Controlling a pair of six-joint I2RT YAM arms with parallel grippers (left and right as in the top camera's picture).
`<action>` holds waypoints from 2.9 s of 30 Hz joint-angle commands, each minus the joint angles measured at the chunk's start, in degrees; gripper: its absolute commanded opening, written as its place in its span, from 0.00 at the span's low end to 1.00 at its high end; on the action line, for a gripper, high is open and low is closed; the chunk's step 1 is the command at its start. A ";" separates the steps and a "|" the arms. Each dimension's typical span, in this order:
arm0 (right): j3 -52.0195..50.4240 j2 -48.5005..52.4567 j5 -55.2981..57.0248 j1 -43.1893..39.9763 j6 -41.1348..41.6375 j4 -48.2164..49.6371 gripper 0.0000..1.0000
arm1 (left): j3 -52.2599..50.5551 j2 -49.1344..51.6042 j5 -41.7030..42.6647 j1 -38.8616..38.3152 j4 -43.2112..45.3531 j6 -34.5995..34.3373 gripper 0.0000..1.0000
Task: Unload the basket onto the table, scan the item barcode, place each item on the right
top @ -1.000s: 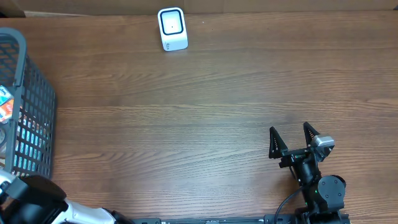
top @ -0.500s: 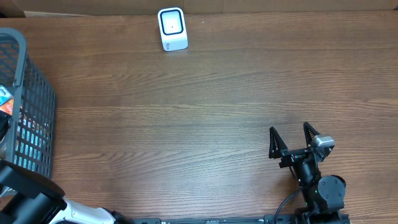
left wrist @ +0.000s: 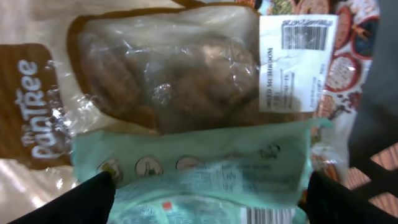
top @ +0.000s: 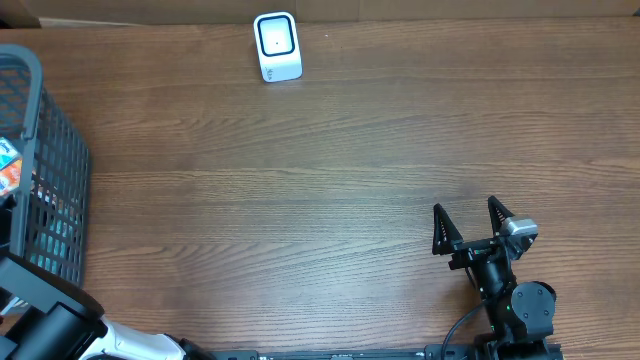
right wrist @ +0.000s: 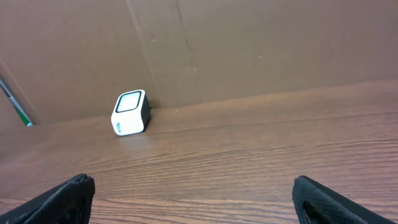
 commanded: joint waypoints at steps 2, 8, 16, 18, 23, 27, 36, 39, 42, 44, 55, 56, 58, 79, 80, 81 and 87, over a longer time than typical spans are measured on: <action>-0.59 -0.68 -0.07 0.26 -0.09 0.20 1.00 | -2.82 0.42 -0.76 -0.13 2.84 1.25 0.87; -0.59 -0.68 -0.07 0.26 -0.09 0.20 1.00 | -4.24 0.42 -0.76 -0.13 5.97 1.25 0.81; -0.59 -0.68 -0.07 0.26 -0.09 0.20 1.00 | -8.07 0.44 -0.76 -0.13 10.93 1.25 0.73; -0.59 -0.68 -0.07 0.26 -0.09 0.20 1.00 | -9.07 0.44 -0.76 -0.13 11.82 1.25 0.66; -0.59 -0.68 -0.07 0.26 -0.09 0.20 1.00 | -10.67 0.44 -0.79 -0.13 13.25 1.27 0.50; -0.59 -0.68 -0.07 0.26 -0.09 0.20 1.00 | -10.62 0.42 -0.74 -0.13 13.57 1.22 0.13; -0.59 -0.68 -0.07 0.26 -0.09 0.20 1.00 | -3.32 -0.37 -0.26 -0.13 6.93 1.20 0.04; -0.59 -0.68 -0.07 0.26 -0.09 0.20 1.00 | 3.06 -0.72 1.86 -0.13 2.47 1.11 0.04; -0.59 -0.68 -0.07 0.26 -0.09 0.20 1.00 | 11.34 -1.11 4.11 -0.13 -2.69 0.22 0.04; -0.59 -0.68 -0.07 0.26 -0.09 0.20 1.00 | 17.11 -1.38 4.55 -0.13 -6.19 -0.90 0.04; -0.59 -0.68 -0.07 0.26 -0.09 0.20 1.00 | 38.60 -5.29 10.80 -0.46 -16.76 4.04 0.15; -0.59 -0.68 -0.07 0.26 -0.09 0.20 1.00 | 37.75 -5.09 10.29 -0.46 -17.07 4.02 0.25; -0.59 -0.68 -0.07 0.26 -0.09 0.20 1.00 | 34.62 -4.33 9.97 -0.44 -17.16 4.22 0.39; -0.59 -0.68 -0.07 0.26 -0.09 0.20 1.00 | 14.34 8.35 6.56 1.01 -6.64 20.33 0.78; -0.59 -0.68 -0.07 0.26 -0.09 0.20 1.00 | 14.32 9.35 6.47 1.01 -6.99 20.33 0.78; -0.59 -0.68 -0.07 0.26 -0.09 0.20 1.00 | 14.32 10.23 6.47 1.01 -7.34 20.33 0.78; -0.59 -0.68 -0.07 0.26 -0.09 0.20 1.00 | 14.32 15.76 5.92 1.01 -9.75 20.33 0.75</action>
